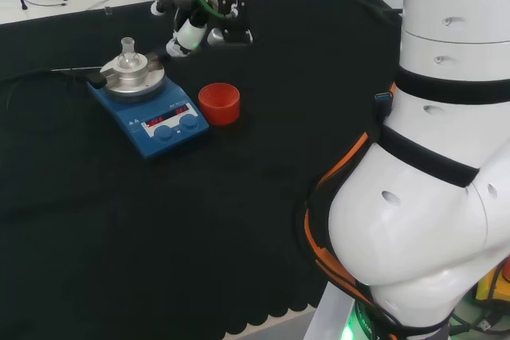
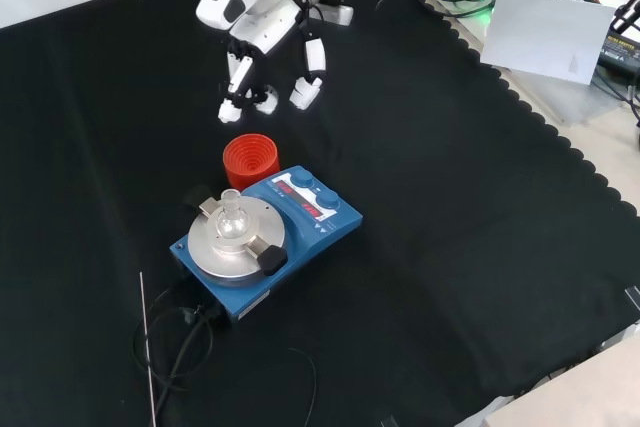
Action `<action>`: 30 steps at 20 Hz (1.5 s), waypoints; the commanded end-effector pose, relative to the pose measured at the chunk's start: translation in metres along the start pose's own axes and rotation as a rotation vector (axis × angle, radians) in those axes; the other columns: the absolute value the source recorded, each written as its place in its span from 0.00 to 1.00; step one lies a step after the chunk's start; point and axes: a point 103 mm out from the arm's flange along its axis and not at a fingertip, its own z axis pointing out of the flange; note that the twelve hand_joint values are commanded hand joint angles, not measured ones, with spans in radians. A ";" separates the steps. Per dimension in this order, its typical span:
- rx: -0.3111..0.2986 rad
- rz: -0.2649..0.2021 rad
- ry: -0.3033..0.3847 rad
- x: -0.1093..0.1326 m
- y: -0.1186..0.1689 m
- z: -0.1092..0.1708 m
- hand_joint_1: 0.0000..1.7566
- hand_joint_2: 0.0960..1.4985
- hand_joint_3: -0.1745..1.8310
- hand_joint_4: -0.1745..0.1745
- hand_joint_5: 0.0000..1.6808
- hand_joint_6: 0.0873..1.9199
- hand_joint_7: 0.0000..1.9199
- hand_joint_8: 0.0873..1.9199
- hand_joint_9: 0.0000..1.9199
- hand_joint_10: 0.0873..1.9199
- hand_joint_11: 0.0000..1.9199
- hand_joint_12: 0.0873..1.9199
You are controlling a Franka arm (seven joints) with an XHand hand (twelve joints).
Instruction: Turn on the heater.
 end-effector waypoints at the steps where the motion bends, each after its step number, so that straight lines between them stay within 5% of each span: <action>1: 0.103 0.039 -0.090 -0.001 -0.035 0.026 0.75 0.35 0.51 0.46 0.13 0.00 0.60 0.48 0.71 0.40 0.73 0.42; 5: 0.143 0.056 -0.174 -0.006 -0.035 0.035 0.71 0.37 0.49 0.44 0.13 0.00 0.72 0.68 0.86 0.55 0.91 0.52; 10: 0.234 0.075 -0.228 -0.002 -0.046 0.047 0.82 0.37 0.58 0.42 0.13 0.00 0.83 0.86 0.98 0.74 0.95 0.72; 16: 0.301 0.091 -0.276 0.002 -0.054 0.061 0.89 0.29 0.72 0.49 0.06 0.00 0.88 0.91 1.00 0.83 0.95 0.81; 19: 0.384 0.120 -0.304 -0.001 -0.056 0.069 0.91 0.26 0.77 0.53 0.03 0.00 0.90 0.92 1.00 0.85 0.96 0.83; 30: 0.547 0.129 -0.356 0.018 -0.064 0.072 0.92 0.23 0.80 0.56 0.00 0.00 0.91 0.93 1.00 0.87 0.96 0.84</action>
